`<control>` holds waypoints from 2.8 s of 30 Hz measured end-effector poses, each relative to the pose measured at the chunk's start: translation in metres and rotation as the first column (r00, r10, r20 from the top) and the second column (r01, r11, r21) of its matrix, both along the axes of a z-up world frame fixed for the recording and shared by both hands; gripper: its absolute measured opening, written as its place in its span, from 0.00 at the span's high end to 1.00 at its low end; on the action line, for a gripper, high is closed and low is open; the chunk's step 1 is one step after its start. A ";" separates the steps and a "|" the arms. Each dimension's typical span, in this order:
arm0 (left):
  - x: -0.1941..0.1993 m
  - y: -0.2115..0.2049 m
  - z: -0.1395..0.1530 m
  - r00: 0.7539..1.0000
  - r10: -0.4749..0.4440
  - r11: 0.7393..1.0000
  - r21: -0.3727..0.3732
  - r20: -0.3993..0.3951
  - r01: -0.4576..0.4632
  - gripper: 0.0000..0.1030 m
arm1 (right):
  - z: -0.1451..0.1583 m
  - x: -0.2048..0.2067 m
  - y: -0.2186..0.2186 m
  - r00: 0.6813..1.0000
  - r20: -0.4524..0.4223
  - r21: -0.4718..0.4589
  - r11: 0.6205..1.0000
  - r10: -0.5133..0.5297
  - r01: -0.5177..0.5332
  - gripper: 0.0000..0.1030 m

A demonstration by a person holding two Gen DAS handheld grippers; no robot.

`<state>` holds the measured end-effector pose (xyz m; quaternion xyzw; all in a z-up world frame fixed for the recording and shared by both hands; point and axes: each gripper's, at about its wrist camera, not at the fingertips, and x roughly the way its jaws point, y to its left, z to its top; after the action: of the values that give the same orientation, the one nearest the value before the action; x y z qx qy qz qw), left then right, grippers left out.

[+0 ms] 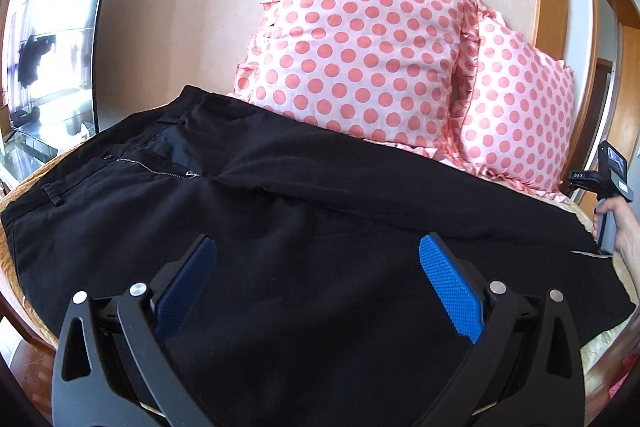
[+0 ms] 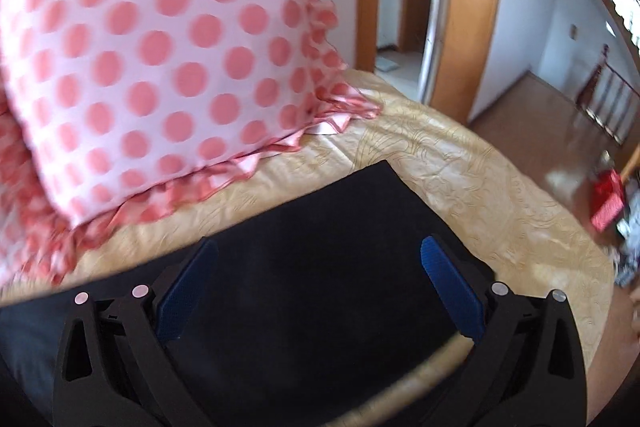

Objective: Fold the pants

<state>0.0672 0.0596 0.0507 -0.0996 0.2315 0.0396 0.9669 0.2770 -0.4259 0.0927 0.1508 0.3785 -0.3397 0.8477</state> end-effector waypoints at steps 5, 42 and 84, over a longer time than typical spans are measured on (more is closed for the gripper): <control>0.011 0.004 -0.009 1.000 -0.004 1.000 0.012 -0.023 0.004 0.02 | -0.032 0.044 -0.030 0.984 -0.078 0.052 0.985 -0.158 0.162 0.15; -0.020 -0.017 0.004 0.996 -0.079 0.997 0.028 0.039 0.078 0.02 | -0.020 -0.229 -0.012 0.902 0.431 0.283 0.947 0.017 -0.154 0.94; -0.023 0.011 0.001 0.998 -0.020 0.998 -0.061 0.055 0.024 0.02 | -0.016 -0.153 -0.046 0.795 0.598 0.372 0.915 -0.108 -0.156 0.96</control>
<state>0.0443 0.0706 0.0516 -0.1280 0.2076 0.0190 0.9696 0.1239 -0.4719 0.0767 0.4178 0.1504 -0.1770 0.8784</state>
